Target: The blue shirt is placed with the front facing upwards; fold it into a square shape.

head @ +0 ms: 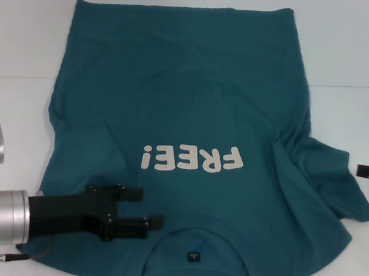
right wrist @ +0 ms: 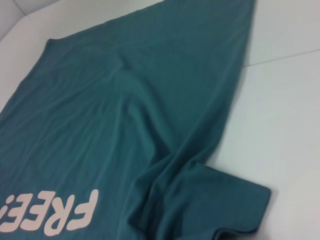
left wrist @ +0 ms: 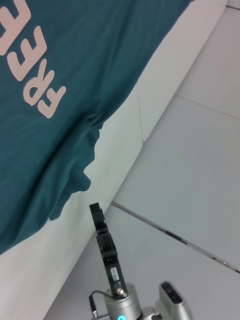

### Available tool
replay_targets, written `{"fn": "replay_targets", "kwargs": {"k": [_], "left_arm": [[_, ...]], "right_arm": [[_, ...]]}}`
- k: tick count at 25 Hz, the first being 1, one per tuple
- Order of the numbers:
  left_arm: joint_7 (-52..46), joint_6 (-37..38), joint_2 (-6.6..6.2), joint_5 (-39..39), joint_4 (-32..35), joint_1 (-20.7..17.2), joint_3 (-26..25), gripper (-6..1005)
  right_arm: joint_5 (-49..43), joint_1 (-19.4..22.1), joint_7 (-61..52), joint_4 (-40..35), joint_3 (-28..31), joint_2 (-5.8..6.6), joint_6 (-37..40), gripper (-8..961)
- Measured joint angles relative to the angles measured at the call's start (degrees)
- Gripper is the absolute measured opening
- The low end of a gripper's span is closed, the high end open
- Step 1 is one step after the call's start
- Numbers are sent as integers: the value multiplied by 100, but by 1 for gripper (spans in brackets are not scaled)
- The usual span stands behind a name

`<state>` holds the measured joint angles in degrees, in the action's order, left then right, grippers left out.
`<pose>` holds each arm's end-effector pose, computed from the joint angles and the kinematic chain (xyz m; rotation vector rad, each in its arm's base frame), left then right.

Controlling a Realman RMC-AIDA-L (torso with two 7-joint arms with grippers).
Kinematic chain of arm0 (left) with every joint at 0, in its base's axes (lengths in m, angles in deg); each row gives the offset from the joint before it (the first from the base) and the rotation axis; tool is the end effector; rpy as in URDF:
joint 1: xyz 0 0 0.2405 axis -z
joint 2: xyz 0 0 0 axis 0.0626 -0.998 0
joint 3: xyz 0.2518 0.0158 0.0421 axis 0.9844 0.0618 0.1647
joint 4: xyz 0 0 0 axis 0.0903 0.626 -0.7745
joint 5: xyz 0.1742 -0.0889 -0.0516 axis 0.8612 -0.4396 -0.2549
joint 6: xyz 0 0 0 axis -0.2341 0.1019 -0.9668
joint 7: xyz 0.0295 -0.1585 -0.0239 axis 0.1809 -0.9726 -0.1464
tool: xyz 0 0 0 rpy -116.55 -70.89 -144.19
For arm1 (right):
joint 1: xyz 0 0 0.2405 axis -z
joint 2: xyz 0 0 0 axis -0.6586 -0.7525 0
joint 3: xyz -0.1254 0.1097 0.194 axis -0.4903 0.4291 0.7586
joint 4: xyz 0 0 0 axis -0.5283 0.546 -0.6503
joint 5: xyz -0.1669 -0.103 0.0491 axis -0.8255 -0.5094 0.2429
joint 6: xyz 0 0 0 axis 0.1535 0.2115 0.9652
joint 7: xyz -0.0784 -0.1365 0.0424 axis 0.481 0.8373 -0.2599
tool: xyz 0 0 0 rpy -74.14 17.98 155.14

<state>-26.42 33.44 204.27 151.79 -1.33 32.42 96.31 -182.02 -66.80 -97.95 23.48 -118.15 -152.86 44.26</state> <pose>-0.2398 0.3159 -0.0590 -2.7394 -0.8717 -0.7224 0.3606 0.3514 0.0778 -2.0245 1.4208 0.3867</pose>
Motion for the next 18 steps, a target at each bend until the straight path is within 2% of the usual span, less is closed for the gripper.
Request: {"fn": "replay_targets", "kwargs": {"k": [9, 18], "left_arm": [[876, 112, 13, 23, -48, -41, -1, 876], [963, 70, 17, 23, -54, -43, -13, 876]], "right_arm": [[-432, -319, -32, 18, -7, -263, -315, 881], [-483, -471, -14, 250, -14, -292, -534, 882]]}}
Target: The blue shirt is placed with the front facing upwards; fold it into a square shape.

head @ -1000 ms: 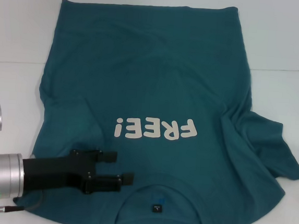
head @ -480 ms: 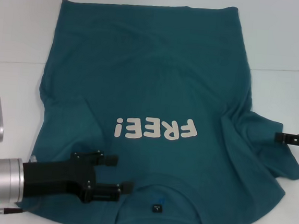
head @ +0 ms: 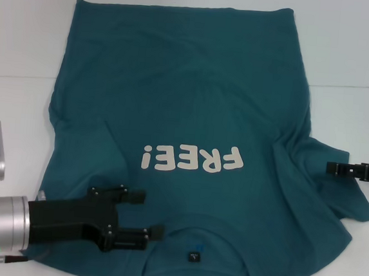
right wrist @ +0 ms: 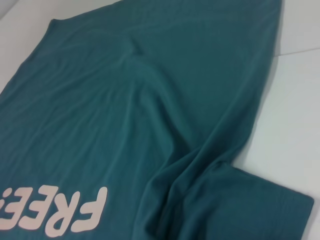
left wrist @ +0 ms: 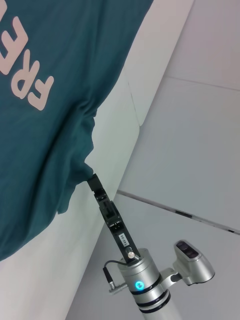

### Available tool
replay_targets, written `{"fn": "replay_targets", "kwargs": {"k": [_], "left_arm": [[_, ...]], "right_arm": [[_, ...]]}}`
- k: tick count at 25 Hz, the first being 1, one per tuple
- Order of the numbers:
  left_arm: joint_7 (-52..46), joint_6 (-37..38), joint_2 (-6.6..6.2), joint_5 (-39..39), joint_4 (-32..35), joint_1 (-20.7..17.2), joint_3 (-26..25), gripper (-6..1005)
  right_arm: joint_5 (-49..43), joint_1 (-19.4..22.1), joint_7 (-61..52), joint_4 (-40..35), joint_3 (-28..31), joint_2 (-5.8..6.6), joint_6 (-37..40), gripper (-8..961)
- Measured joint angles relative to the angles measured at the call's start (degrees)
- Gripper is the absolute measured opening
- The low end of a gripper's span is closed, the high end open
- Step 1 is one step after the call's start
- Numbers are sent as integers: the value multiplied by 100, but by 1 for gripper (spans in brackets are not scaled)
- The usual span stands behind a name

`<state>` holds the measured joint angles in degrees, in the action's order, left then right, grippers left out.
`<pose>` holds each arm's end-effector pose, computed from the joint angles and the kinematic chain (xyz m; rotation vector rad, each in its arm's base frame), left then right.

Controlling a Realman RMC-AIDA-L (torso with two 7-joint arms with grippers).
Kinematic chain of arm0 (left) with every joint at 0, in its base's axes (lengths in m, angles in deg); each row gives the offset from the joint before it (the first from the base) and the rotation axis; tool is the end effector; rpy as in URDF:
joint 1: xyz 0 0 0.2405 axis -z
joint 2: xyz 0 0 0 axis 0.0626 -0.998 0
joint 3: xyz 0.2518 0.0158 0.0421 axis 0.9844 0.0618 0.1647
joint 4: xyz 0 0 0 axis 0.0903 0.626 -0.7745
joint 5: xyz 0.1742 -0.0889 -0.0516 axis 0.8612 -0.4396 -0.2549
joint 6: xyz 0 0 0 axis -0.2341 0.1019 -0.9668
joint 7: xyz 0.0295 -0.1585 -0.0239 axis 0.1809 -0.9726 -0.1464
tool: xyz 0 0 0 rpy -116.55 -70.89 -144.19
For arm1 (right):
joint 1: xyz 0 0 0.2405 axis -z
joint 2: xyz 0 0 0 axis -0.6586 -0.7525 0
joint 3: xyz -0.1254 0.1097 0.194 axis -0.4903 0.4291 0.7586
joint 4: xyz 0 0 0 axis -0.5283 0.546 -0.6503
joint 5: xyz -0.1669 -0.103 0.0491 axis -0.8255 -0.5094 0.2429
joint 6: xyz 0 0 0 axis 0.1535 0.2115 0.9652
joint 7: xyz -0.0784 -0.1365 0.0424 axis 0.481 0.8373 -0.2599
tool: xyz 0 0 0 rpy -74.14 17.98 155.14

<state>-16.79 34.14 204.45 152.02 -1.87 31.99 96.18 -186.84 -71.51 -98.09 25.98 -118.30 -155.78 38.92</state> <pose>-0.2412 0.3107 -0.0617 -2.7798 -0.6528 -0.7018 0.3451 0.3726 0.0466 -2.0538 1.4016 0.3288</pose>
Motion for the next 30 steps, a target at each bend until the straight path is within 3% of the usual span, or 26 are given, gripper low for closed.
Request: {"fn": "replay_targets", "kwargs": {"k": [6, 11, 23, 30], "left_arm": [[-12, -2, 0, 0, 12, 8, -11, 876], [-30, -8, 0, -1, 29, 2, -28, 876], [-40, -8, 0, -1, 23, -5, -32, 876], [-42, -8, 0, -2, 10, -16, -32, 876]], "right_arm": [[0, -44, 19, 146, 0, -10, -231, 881], [40, -36, 20, 153, 6, -47, -322, 774], [43, -20, 21, 187, 0, -62, -336, 311], [70, 2, 38, 187, 61, -62, -371, 109]]}}
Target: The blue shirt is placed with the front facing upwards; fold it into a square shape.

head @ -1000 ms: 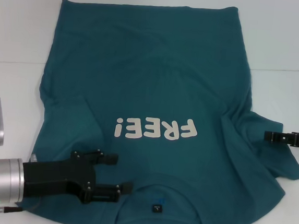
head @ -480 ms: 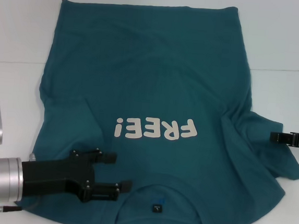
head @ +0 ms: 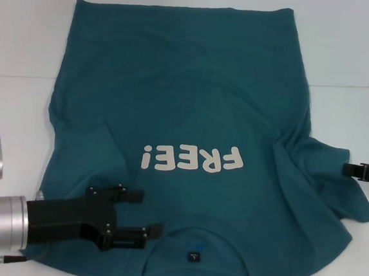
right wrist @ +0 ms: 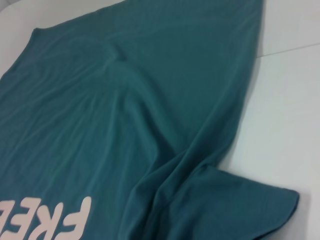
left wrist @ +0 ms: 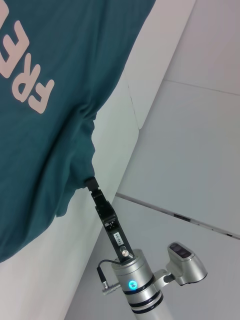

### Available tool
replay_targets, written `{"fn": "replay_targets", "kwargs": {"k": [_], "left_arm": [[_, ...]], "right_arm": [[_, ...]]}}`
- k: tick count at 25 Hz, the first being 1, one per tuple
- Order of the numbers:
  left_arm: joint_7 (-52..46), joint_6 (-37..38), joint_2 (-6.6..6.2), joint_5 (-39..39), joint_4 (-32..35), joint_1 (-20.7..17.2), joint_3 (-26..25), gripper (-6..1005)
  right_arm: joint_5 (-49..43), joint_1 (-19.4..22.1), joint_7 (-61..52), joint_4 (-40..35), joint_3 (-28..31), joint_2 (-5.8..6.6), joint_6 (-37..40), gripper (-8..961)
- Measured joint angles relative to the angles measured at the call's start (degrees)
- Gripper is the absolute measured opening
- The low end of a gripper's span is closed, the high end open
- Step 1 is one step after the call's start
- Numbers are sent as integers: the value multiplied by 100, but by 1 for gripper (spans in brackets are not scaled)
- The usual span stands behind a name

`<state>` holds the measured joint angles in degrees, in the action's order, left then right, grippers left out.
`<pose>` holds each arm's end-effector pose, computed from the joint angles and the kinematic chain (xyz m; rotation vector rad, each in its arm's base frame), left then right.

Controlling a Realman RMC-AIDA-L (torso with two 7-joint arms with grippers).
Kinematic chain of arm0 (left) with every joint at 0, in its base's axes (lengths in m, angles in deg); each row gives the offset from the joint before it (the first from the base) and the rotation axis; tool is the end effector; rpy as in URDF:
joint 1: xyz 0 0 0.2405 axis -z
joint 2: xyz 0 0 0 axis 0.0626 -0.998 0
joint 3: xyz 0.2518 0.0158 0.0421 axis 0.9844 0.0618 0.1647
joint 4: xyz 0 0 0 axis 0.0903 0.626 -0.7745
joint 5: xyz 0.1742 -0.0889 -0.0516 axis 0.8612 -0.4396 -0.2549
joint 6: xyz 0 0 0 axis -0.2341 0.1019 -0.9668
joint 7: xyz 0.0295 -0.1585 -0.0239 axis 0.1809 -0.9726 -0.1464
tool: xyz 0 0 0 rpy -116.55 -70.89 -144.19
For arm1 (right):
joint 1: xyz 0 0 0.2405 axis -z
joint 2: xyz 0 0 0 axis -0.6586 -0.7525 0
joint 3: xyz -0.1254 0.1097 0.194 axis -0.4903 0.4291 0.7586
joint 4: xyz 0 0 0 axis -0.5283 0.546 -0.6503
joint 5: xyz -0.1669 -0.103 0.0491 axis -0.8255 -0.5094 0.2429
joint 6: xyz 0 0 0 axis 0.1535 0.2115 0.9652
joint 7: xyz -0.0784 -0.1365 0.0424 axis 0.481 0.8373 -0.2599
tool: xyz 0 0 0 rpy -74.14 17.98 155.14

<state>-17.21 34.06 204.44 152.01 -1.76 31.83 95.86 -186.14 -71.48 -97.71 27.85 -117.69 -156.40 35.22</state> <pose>-0.2424 0.3109 -0.0605 -2.7699 -0.6674 -0.7039 0.3515 0.3741 0.0410 -1.9973 1.4191 0.3437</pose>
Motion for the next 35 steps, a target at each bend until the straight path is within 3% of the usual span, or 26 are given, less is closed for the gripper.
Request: {"fn": "replay_targets", "kwargs": {"k": [6, 15, 27, 35], "left_arm": [[-9, 1, 0, -15, -6, -15, 0, 876], [-123, 40, 8, -54, -36, -42, -18, 876], [-269, 68, 19, -222, -176, -47, -26, 876], [-279, 71, 26, -228, -249, -18, -23, 876]], "right_arm": [[113, 68, 0, -33, 10, 15, -73, 0], [147, 97, 0, -94, 42, 187, -87, -1], [149, 78, -25, -190, 45, 546, -65, 0], [110, 111, -40, -198, 45, 667, -49, -1]]}}
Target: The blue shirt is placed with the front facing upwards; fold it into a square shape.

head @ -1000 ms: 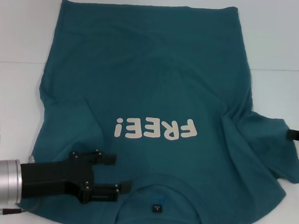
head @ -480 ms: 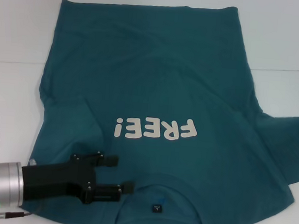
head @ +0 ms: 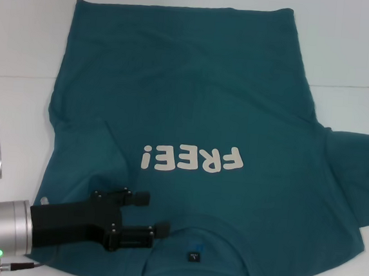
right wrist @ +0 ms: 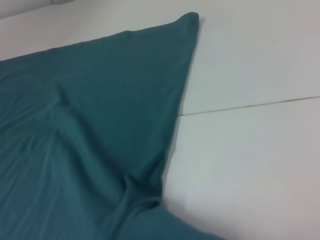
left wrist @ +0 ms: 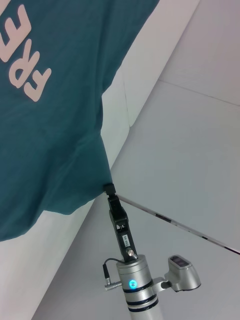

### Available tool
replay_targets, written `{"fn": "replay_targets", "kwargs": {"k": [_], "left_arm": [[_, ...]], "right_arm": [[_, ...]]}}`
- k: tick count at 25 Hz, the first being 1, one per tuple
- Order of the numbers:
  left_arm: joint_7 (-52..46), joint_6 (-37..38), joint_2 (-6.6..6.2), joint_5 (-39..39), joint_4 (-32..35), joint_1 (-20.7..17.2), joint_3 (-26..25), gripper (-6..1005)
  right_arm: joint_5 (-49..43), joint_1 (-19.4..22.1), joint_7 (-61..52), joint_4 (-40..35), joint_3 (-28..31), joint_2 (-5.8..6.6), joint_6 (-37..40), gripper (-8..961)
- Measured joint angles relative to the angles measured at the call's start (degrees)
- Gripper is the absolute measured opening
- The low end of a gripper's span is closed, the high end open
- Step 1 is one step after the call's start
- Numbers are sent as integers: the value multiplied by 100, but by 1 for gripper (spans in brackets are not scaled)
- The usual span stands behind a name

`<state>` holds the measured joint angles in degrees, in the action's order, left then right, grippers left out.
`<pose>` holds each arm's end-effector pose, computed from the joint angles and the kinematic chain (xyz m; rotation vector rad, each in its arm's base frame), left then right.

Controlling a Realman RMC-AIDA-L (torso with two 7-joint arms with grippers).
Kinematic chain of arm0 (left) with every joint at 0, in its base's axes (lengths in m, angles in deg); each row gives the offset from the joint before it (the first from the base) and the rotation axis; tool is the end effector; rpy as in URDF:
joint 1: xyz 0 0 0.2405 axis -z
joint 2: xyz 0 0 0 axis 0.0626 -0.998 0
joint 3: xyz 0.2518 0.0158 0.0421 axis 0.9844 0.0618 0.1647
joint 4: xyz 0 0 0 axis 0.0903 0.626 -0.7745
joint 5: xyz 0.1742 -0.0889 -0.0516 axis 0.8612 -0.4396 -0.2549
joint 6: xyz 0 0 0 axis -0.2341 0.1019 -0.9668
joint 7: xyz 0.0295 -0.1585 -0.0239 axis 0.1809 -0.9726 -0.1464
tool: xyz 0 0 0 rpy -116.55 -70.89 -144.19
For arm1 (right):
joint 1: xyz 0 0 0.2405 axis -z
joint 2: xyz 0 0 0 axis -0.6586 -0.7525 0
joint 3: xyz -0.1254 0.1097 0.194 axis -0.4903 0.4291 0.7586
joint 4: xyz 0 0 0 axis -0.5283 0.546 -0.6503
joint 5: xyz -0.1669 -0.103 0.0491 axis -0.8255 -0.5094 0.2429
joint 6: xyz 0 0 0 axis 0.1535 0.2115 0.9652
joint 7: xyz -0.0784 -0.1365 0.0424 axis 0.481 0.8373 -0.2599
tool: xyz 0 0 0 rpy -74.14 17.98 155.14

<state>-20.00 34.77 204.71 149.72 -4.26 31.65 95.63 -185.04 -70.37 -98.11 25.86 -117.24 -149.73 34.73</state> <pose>-0.2390 0.3059 -0.0655 -2.7460 -0.7943 -0.7974 0.3719 0.3827 0.1113 -1.8962 1.3173 0.2981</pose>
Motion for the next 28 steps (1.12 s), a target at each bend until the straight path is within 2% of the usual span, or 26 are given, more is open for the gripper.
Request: {"fn": "replay_targets", "kwargs": {"k": [9, 28], "left_arm": [[-3, -43, 0, -1, 0, 24, 27, 876], [-2, -71, -16, 0, 3, 82, 31, 876]], "right_arm": [[-6, -80, -24, -98, -33, 15, -1, -1], [-5, -321, 117, -214, -87, -48, -227, 0]]}}
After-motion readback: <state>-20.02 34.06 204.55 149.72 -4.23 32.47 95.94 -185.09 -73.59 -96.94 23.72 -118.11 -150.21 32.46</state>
